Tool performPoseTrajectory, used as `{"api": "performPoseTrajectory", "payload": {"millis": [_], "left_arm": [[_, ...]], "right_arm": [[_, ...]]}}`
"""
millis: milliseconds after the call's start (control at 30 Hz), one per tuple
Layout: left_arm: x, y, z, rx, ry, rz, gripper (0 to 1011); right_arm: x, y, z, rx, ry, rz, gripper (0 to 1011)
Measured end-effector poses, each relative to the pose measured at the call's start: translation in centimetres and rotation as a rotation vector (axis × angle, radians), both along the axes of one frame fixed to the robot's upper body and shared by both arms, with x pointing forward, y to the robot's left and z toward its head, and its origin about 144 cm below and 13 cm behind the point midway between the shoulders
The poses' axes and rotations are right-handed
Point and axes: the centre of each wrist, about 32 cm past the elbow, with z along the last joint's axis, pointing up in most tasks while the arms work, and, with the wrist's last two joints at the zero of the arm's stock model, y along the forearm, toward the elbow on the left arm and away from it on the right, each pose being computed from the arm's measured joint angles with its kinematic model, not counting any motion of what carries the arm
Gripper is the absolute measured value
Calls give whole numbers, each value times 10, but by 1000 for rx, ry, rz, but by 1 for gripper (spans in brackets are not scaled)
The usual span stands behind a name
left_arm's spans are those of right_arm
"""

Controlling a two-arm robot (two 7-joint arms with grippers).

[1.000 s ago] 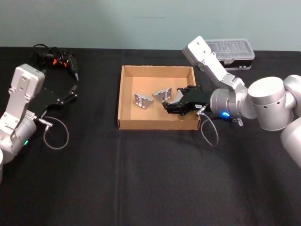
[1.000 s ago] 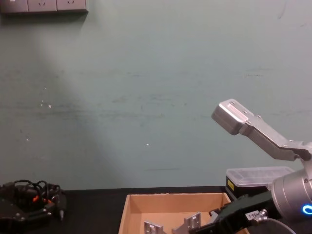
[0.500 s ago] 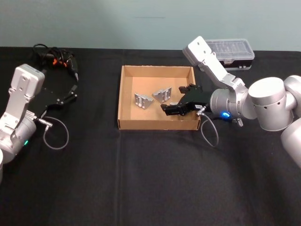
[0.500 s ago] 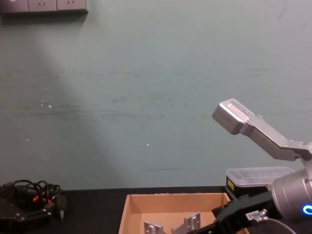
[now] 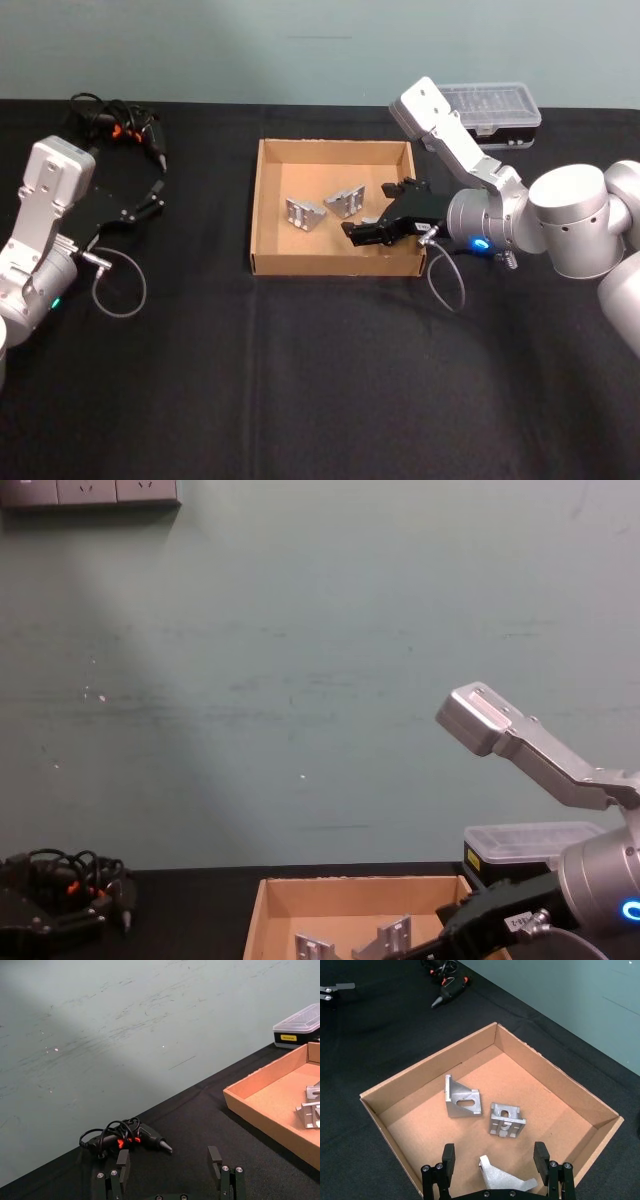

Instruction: Use one hand to pick up the angle iron from the table and place it into the box.

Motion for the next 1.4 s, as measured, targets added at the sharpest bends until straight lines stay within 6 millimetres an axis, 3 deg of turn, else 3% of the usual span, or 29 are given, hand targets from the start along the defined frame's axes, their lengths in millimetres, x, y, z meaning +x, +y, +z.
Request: {"api": "performPoseTrajectory", "payload": {"millis": [267, 600, 967, 1400], "left_arm": [[0, 0, 0, 0, 0, 0, 1011], [0, 0, 0, 0, 0, 0, 1011], [0, 0, 0, 0, 0, 0, 1011], [0, 0, 0, 0, 0, 0, 1011]], "right_arm": [[-1, 0, 0, 6, -4, 1, 1000], [-28, -14, 9, 181, -149, -3, 1000], [-77, -40, -26, 352, -421, -244, 1000], [-81, -42, -34, 343, -434, -302, 1000]]}}
